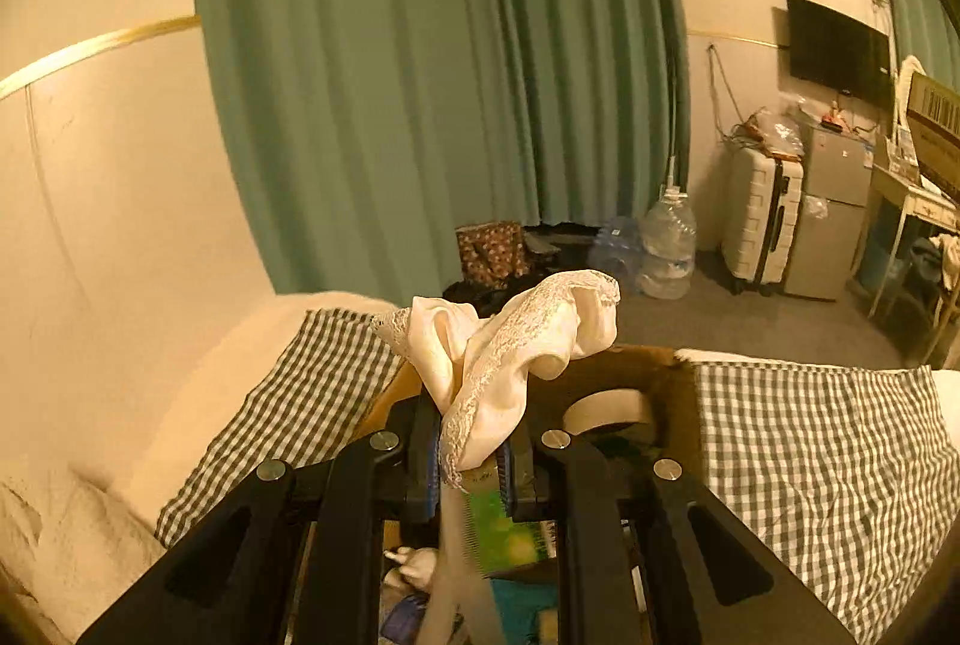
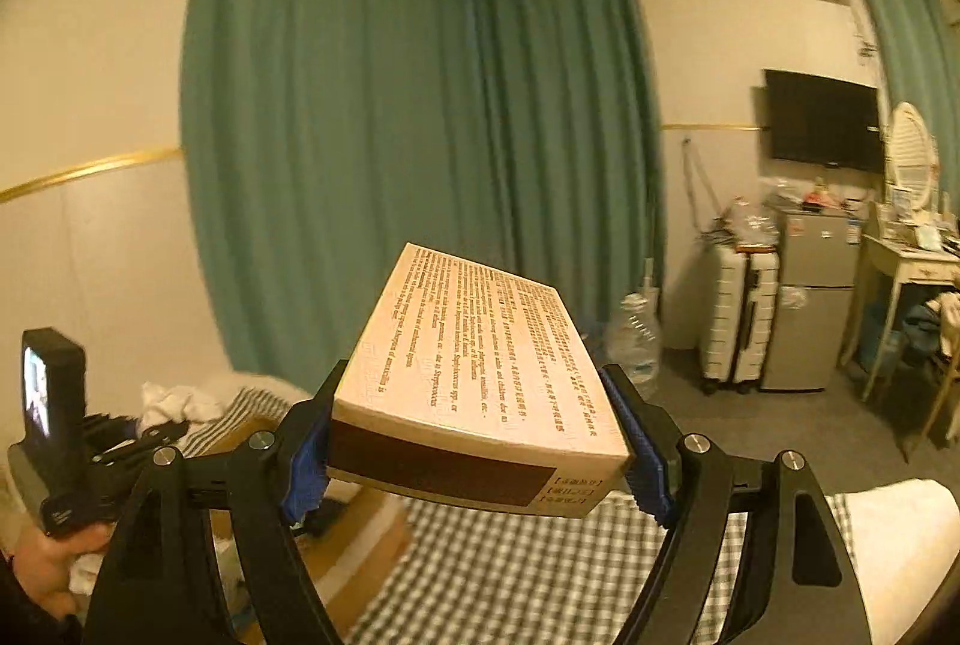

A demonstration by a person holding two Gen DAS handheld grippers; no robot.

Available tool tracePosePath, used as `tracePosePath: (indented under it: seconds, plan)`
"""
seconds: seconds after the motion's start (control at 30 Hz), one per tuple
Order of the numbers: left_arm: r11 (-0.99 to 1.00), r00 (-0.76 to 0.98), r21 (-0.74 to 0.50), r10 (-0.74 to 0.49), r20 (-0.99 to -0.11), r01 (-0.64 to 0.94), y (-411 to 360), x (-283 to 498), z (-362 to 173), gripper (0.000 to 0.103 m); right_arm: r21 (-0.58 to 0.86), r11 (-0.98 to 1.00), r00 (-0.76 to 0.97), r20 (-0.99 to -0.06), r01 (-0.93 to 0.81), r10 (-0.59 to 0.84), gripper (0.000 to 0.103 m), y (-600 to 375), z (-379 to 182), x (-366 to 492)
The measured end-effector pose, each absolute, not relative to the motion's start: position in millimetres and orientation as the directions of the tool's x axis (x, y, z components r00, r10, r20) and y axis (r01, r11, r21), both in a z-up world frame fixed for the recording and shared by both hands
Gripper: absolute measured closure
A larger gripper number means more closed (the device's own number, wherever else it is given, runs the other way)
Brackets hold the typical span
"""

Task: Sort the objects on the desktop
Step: 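Carry the lace cloth and paper box over the cardboard box with both grippers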

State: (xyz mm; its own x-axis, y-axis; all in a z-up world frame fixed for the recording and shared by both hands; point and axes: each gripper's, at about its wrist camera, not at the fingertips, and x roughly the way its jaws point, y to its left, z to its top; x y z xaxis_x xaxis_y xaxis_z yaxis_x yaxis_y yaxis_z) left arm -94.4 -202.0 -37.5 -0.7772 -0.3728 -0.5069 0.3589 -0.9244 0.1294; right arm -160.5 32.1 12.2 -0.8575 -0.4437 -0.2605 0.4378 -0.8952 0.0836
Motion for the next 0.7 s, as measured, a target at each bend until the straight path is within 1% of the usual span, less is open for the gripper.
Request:
tracePosePath:
  seconds: [0.1, 0.23, 0.33, 0.43, 0.57, 0.7]
  plan:
    - [-0.924, -0.771, 0.116, -0.369, -0.519, 0.365, -210.6, -89.9, -39.5, 0.089, 0.087, -0.873, -0.829, -0.281, 0.479, -0.483, 0.024, 9.8, 11.6, -158.8]
    - [-0.922, -0.768, 0.086, -0.365, -0.526, 0.378, -225.8, -82.4, -38.4, 0.089, 0.034, -0.843, -0.796, -0.31, 0.537, -0.519, 0.024, -22.5, 2.2, -149.9]
    - [-0.926, -0.761, 0.068, -0.346, -0.549, 0.372, -233.6, -81.5, -41.5, 0.089, 0.001, -0.818, -0.76, -0.37, 0.576, -0.535, 0.024, -48.6, -12.5, -149.3]
    - [-0.92, -0.743, 0.106, -0.37, -0.558, 0.379, -239.1, -83.8, -50.1, 0.089, -0.042, -0.777, -0.714, -0.43, 0.628, -0.553, 0.024, -82.0, -29.9, -144.2]
    - [-0.924, -0.708, 0.103, -0.35, -0.613, 0.367, -249.1, -92.2, -69.7, 0.089, -0.084, -0.74, -0.668, -0.505, 0.668, -0.546, 0.024, -115.3, -54.1, -145.1]
    - [-0.925, -0.655, 0.115, -0.341, -0.675, 0.363, -258.5, -100.5, -91.6, 0.089, -0.097, -0.71, -0.631, -0.553, 0.697, -0.544, 0.024, -139.6, -76.1, -147.5]
